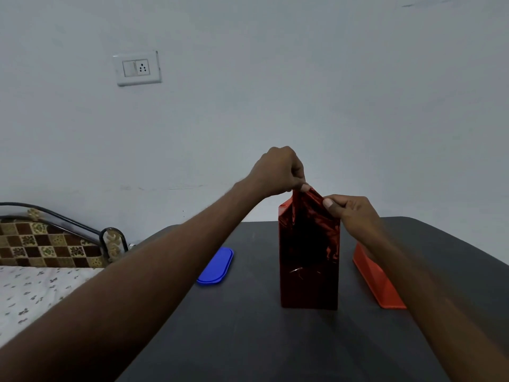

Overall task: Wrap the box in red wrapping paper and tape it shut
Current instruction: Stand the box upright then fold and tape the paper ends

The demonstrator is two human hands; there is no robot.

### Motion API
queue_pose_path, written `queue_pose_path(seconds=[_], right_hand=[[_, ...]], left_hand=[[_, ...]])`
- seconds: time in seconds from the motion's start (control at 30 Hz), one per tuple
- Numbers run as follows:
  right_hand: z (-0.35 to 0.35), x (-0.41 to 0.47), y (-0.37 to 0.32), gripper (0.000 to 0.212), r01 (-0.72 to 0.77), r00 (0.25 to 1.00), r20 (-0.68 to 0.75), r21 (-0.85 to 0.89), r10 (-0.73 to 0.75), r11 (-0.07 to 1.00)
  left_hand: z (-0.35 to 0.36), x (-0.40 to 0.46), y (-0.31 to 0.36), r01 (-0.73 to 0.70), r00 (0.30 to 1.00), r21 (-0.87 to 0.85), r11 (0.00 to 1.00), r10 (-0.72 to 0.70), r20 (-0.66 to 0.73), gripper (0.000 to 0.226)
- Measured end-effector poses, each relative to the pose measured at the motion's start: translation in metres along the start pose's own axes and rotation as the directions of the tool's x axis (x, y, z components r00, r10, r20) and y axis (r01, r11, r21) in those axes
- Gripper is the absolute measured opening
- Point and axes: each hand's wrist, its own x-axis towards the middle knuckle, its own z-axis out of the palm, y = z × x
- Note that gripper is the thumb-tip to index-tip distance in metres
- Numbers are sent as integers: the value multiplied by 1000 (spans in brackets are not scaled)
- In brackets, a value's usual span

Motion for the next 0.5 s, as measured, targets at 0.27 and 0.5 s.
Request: queue_pose_path(seconds=[0.27, 0.5], right_hand=[[2, -2, -3, 20, -11, 1000, -5, 7, 11, 1000], [1, -4, -7, 21, 7, 1000, -5, 14, -7, 1000]], left_hand=[[5, -4, 0, -11, 1000, -159, 987, 8, -21, 15], [8, 5, 6, 31, 1000, -168, 985, -31, 0, 8]])
